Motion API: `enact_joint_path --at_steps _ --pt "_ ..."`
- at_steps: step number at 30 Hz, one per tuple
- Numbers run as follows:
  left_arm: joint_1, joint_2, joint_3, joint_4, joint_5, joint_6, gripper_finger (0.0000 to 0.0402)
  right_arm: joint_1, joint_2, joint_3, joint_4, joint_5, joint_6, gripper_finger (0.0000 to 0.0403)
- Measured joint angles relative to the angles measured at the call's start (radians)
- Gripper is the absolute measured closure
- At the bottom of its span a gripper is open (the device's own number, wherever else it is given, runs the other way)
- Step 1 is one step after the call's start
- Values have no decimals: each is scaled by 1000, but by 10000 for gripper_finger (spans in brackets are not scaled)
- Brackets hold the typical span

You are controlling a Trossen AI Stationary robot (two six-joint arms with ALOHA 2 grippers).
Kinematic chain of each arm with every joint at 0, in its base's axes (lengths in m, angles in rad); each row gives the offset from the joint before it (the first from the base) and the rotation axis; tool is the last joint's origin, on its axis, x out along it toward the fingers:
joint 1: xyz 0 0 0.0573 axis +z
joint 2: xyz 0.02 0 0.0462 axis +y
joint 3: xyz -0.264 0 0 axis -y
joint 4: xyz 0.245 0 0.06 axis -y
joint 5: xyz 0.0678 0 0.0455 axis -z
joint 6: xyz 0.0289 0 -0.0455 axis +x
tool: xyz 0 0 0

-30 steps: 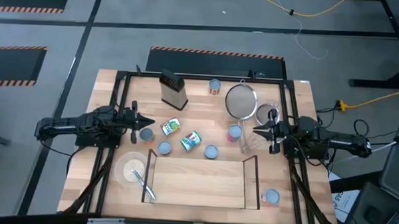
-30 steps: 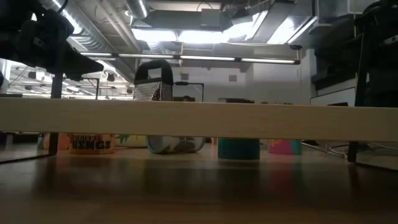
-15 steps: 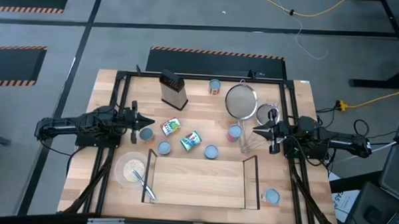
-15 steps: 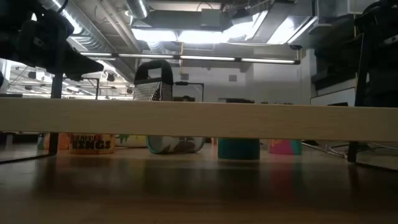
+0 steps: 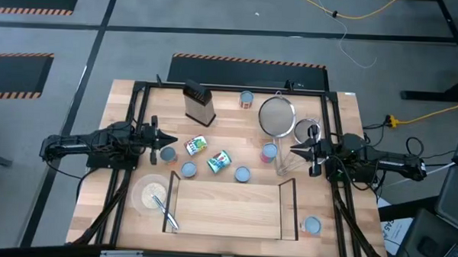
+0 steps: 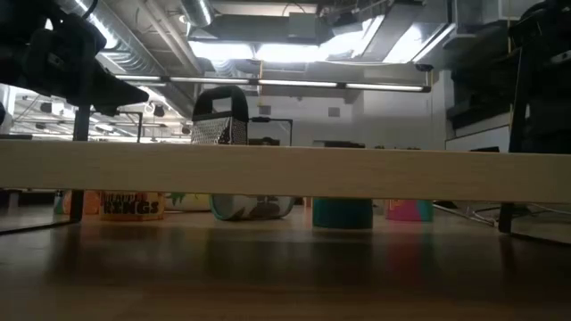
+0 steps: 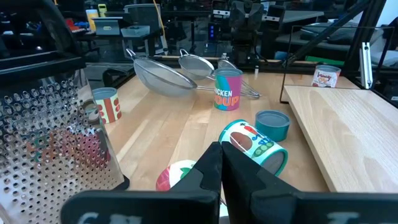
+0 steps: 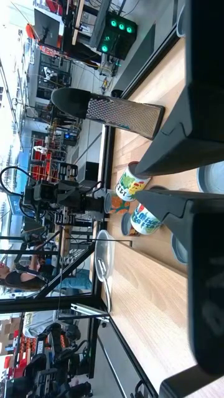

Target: Pick and place cans onto a shelf

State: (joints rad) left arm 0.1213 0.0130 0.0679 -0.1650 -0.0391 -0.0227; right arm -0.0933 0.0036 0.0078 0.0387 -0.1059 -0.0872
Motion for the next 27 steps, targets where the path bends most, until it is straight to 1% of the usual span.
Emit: enact_joint_path --at_steps 15,20,27 --pt "0 0 0 0 0 0 401 0 0 0 0 0 0 348" --pt "0 0 0 1 -3 30 401 0 0 0 0 0 0 348" --pt "0 0 0 1 -1 5 401 0 0 0 0 0 0 348"
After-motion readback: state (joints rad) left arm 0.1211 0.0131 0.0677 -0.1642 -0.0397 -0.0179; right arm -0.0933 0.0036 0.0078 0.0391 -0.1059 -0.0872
